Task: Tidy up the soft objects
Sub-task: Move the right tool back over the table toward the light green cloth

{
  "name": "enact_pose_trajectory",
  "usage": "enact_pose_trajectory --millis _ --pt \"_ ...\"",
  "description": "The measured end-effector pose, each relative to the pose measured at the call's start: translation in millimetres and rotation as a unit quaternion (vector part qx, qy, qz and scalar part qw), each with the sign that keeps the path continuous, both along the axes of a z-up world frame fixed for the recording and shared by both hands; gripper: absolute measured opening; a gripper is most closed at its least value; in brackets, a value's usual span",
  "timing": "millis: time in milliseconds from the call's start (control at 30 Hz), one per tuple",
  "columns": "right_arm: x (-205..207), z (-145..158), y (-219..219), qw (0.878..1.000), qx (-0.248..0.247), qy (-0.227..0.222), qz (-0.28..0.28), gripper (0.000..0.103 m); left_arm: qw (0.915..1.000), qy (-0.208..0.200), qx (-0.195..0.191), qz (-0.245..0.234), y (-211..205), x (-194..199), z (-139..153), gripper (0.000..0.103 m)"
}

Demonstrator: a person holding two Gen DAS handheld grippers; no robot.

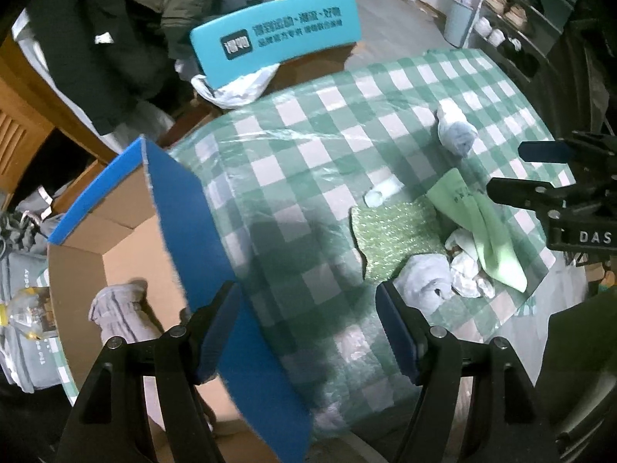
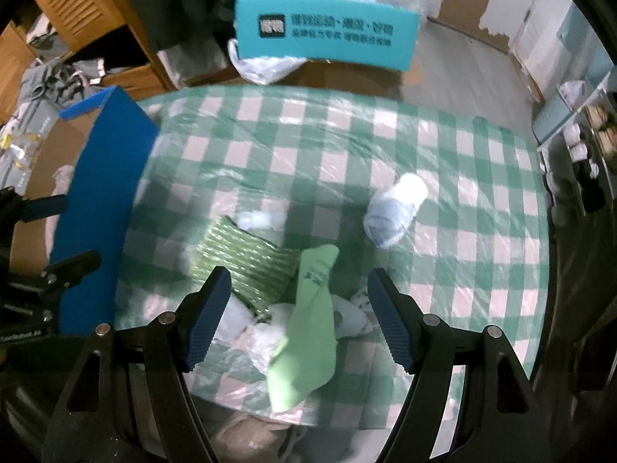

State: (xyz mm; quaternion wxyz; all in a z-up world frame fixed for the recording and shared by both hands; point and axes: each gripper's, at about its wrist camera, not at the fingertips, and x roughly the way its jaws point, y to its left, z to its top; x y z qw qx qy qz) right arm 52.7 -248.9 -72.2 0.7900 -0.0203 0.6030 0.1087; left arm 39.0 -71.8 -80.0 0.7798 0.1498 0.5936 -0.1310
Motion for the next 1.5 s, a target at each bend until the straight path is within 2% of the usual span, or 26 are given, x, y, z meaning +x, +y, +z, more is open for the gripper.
enact_pose_trajectory --millis 400,967,1033,1100,1233,1300,1400,1500 --pt "5.7 -35.2 -12.1 0.999 0.015 0.045 -0.015 0.074 0.9996 0.028 0.002 0.000 -12.8 10.5 -27.1 0.074" --pt "14.2 -73.7 -5.2 0.997 -0.007 0.080 0.006 0.074 0.9980 0.063 -0.002 0.000 -26.4 28.9 -54.1 0.074" --pt "14.9 -77.3 -5.1 0.996 -0.009 0.085 0.007 0.070 0.9979 0.065 -0.002 -0.001 -27.4 29.2 -55.2 0.074" --pt "15.5 -80.1 -5.7 0.996 -0.008 0.089 0.009 0.057 0.9978 0.067 -0.002 -0.003 -28.6 29.4 -55.7 0.074" --pt "14.6 -87.7 -1.5 0.995 -0.011 0.097 0.013 0.039 0.9975 0.070 -0.002 -0.005 -31.2 29.7 -57.2 0.074" --pt "14.2 -88.7 -1.6 0.995 -0.014 0.096 0.014 0.023 0.9975 0.071 -0.001 -0.008 -32.5 29.0 -57.3 0.074" --pt "13.6 -86.7 -5.8 0.995 -0.002 0.095 0.008 0.017 0.9975 0.070 -0.002 -0.013 -34.1 27.0 -55.9 0.074" --pt "12.4 -80.1 -9.4 0.996 0.007 0.086 0.004 0.015 0.9975 0.068 -0.004 -0.017 -35.9 24.3 -53.7 0.075"
